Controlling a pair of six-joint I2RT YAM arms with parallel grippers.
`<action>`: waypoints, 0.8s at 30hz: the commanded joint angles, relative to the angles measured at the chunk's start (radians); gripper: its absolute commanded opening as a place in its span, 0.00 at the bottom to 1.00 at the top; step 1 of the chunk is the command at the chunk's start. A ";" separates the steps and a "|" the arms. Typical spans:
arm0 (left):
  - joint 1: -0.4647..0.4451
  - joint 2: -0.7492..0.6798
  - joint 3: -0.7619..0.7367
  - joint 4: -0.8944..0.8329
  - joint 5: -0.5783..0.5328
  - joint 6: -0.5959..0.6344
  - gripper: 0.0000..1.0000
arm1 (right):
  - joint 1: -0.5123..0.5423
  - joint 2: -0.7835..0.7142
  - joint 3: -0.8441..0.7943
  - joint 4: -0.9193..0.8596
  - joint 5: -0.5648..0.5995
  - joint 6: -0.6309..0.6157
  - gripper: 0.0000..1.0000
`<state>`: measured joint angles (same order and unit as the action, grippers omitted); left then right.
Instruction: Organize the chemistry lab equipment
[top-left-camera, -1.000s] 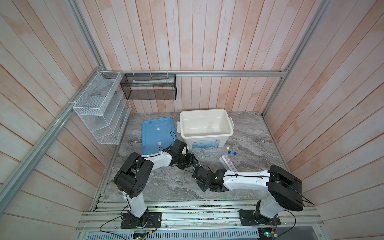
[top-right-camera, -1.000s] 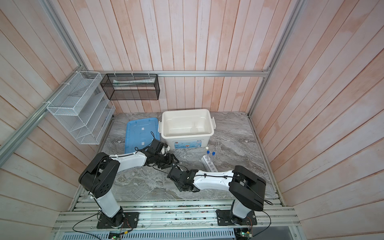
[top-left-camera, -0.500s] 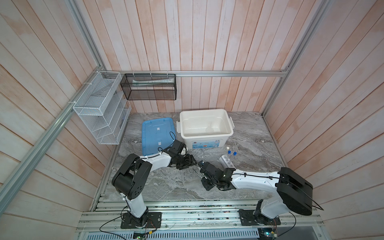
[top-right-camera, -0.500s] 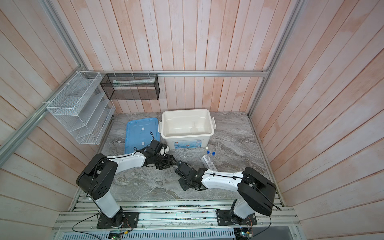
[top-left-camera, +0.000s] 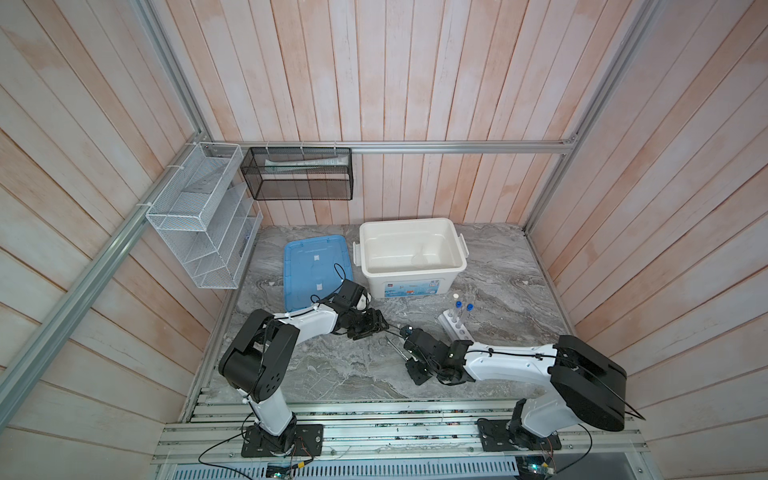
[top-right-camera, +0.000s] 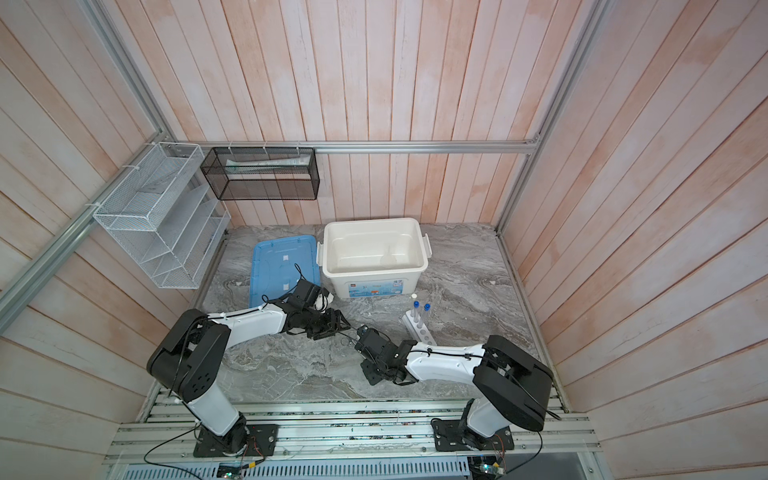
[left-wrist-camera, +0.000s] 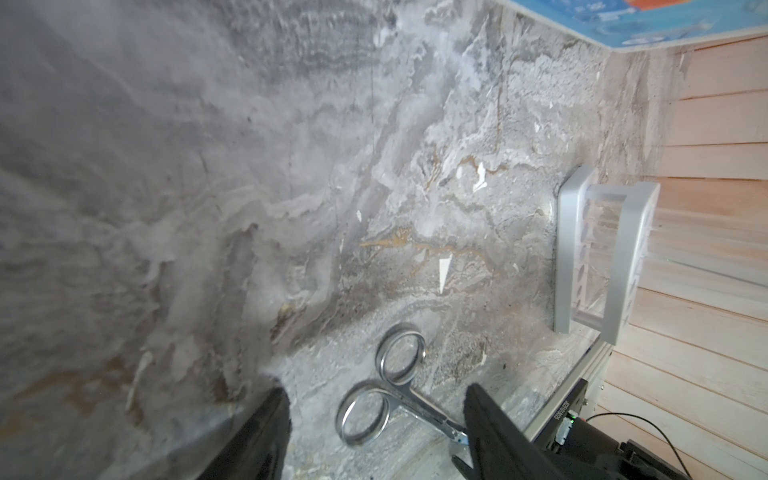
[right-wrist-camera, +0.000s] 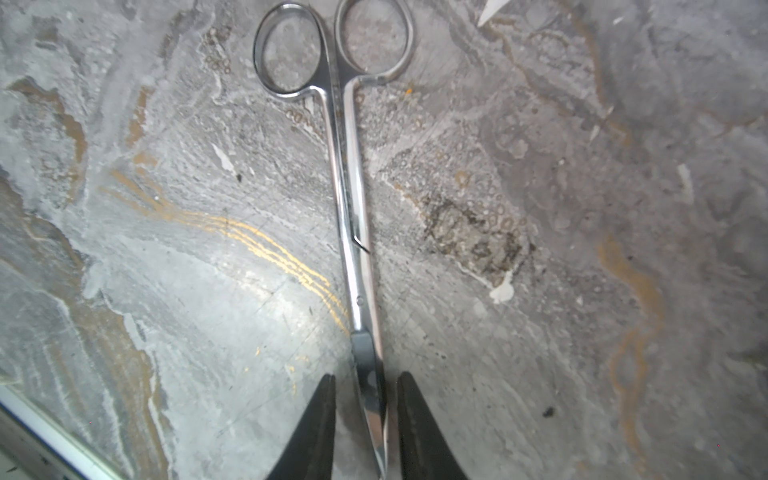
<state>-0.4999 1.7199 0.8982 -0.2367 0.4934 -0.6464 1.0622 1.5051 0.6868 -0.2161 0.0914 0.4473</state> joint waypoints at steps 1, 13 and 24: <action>0.005 0.006 -0.012 0.003 0.005 0.021 0.69 | -0.008 0.019 -0.032 -0.002 -0.019 0.026 0.27; 0.008 0.008 -0.018 0.007 0.014 0.021 0.69 | 0.016 0.027 -0.059 0.011 0.011 0.058 0.08; 0.005 0.005 0.014 -0.022 -0.003 0.016 0.69 | 0.064 0.029 0.009 -0.078 0.130 0.047 0.03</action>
<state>-0.4973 1.7203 0.8959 -0.2321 0.4980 -0.6392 1.1088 1.5150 0.6804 -0.1810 0.1680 0.4969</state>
